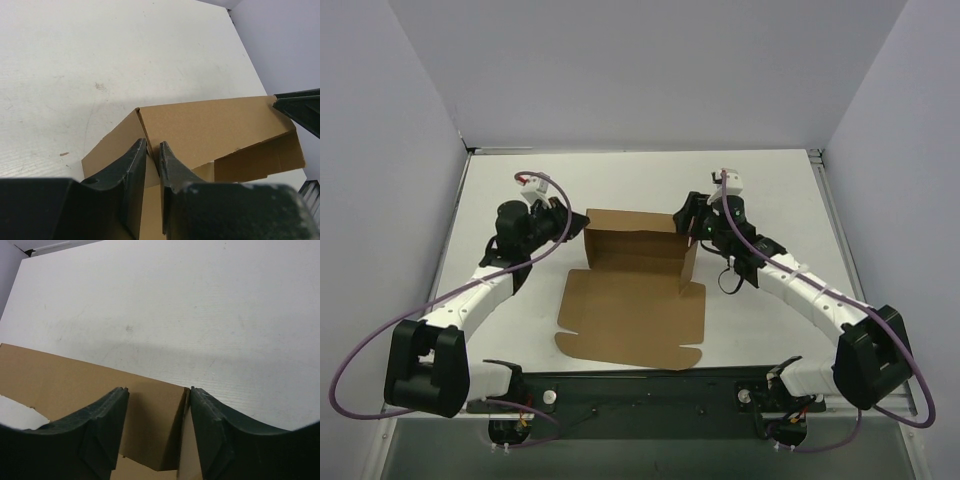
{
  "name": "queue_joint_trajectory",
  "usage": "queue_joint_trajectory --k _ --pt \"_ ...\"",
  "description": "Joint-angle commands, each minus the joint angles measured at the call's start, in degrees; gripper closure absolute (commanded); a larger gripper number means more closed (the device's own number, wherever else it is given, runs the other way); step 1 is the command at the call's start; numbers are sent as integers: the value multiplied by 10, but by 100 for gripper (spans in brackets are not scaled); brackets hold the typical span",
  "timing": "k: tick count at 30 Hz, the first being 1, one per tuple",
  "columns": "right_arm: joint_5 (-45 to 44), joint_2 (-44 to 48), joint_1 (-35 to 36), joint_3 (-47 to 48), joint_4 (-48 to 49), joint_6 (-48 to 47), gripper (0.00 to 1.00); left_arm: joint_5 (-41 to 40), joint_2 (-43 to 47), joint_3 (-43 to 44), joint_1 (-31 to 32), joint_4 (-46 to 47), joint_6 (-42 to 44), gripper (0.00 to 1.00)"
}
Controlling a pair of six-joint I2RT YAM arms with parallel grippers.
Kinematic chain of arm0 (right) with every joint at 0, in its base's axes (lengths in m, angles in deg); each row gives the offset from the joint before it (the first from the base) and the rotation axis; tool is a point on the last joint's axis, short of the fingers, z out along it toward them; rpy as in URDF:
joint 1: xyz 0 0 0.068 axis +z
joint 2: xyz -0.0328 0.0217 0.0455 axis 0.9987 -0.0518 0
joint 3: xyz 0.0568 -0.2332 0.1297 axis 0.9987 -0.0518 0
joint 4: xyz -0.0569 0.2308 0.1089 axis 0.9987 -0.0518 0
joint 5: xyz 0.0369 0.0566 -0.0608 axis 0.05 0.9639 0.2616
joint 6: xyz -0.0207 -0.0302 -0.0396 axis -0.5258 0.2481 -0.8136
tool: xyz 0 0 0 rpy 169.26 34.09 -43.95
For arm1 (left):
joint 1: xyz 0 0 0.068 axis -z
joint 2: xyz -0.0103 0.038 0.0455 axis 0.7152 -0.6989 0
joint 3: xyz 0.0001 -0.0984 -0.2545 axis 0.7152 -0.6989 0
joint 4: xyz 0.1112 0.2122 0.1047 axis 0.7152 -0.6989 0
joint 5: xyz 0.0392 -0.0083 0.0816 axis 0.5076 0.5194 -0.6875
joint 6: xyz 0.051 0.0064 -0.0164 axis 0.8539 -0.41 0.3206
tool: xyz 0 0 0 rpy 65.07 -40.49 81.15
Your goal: Fold the paper box
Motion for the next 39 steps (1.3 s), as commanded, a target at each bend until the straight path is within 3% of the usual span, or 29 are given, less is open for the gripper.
queue_joint_trajectory --k 1,7,11,17,22,28,39 --pt "74 12 -7 19 36 0 33 3 -11 31 18 -61 36 79" --pt "160 73 -92 1 -7 -13 26 -19 -14 39 18 -95 51 80" --pt "157 159 -147 -46 -44 -16 26 -27 -16 46 18 -105 59 80" --pt "151 200 -266 -81 -153 5 30 -29 -24 52 20 -114 62 80" --pt "105 234 -246 -110 -234 -11 34 -41 -23 55 19 -127 70 80" --pt "69 226 -126 -134 -243 -22 36 -42 -25 60 22 -129 71 80" --pt "123 171 -89 -175 -14 -115 34 -37 -24 65 27 -138 80 80"
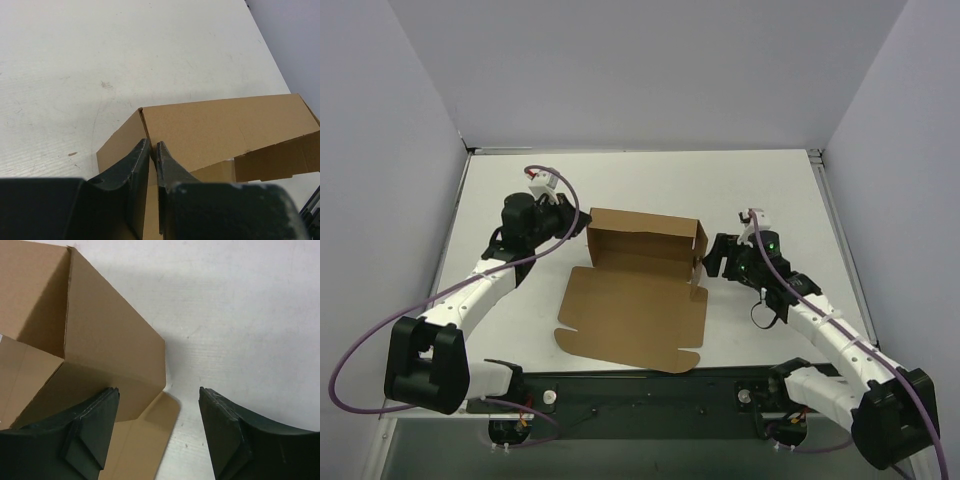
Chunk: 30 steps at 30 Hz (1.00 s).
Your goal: Fold the paper box
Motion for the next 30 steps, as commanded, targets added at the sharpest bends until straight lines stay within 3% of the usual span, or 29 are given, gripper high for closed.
queue_joint_trajectory --k 1,8,19,30 --pt "31 -26 4 -12 137 -67 33 -5 -13 11 4 -56 21 80" --pt "114 -72 4 -22 259 -133 32 8 -26 21 3 -70 28 80" --pt "173 -170 2 -36 440 -187 28 18 -44 34 2 -84 42 81" --pt "232 -265 -9 9 519 -205 28 29 -56 43 -3 -91 54 82"
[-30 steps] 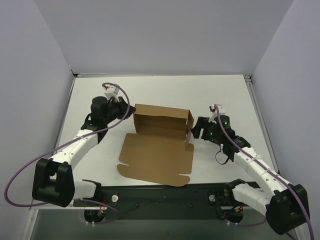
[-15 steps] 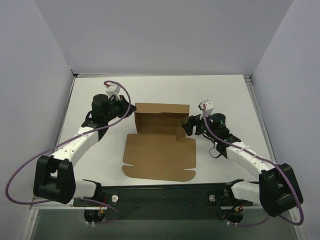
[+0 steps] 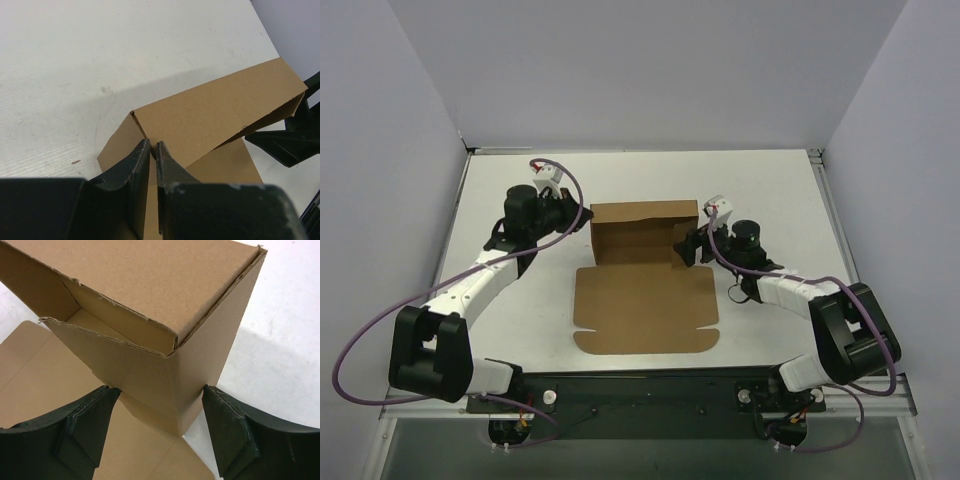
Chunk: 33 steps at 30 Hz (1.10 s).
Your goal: Fold the paper box
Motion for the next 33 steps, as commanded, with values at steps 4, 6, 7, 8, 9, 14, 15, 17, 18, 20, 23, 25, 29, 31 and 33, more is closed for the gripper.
queue_joint_trajectory --k 4,6,7,8,9,14,15,17,18,20,23,25,29,31,33 --pt "59 -41 -14 59 103 -22 29 14 -26 7 -2 -73 32 82" --pt "69 -53 -18 64 115 -20 31 19 -31 10 -4 -73 33 82" --pt "71 -58 -19 70 119 -19 32 20 -31 10 -4 -74 33 82" --pt "73 -62 -22 74 121 -18 34 22 -33 10 -3 -73 34 82" --pt "74 -70 -22 76 126 -18 37 23 -34 10 -3 -73 36 82" --pt "82 -95 -23 95 144 -12 50 29 -38 13 -4 -74 41 82" --pt "84 -99 -23 98 144 -12 54 30 -39 14 -4 -74 42 82" --pt "88 -107 -23 104 145 -10 59 33 -40 15 -4 -74 43 82" --pt "89 -109 -23 111 143 -11 64 34 -41 15 -4 -75 44 82" --pt "94 -117 -23 118 137 -9 70 36 -44 17 -4 -73 45 82" --pt "101 -126 -23 133 125 -3 79 40 -48 18 -4 -72 46 82" --pt "106 -129 -23 141 122 2 83 41 -48 19 -4 -71 48 82" --pt "110 -135 -23 148 115 15 89 42 -48 22 -4 -68 49 76" --pt "103 -135 -22 146 111 18 91 39 -46 23 -4 -67 52 60" --pt "99 -133 -22 144 106 18 92 31 -37 24 -4 -64 53 39"
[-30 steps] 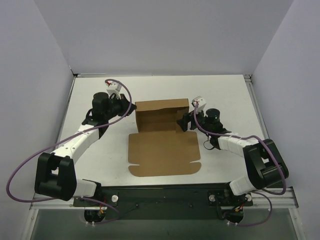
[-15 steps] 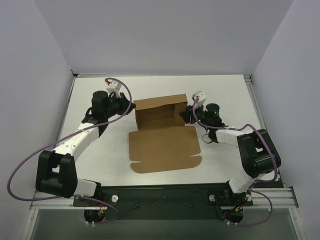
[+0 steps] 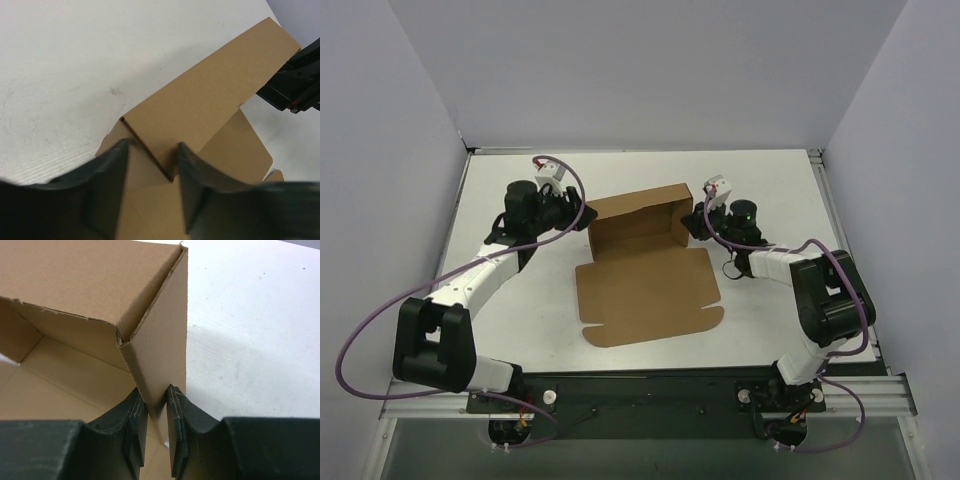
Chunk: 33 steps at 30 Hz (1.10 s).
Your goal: Fold the paper box
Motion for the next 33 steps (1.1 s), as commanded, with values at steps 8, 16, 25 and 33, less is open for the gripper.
queue_joint_trajectory --k 8,16,25,33 --pt "71 27 16 25 7 32 93 -107 100 -41 9 -45 29 7" --pt "51 64 22 13 -38 36 96 -322 229 -123 156 -48 69 5" --pt "12 106 31 -6 -81 31 96 -418 376 -231 234 -23 -20 4" --pt "-36 141 35 -35 -120 27 96 -412 426 -247 242 5 -27 3"
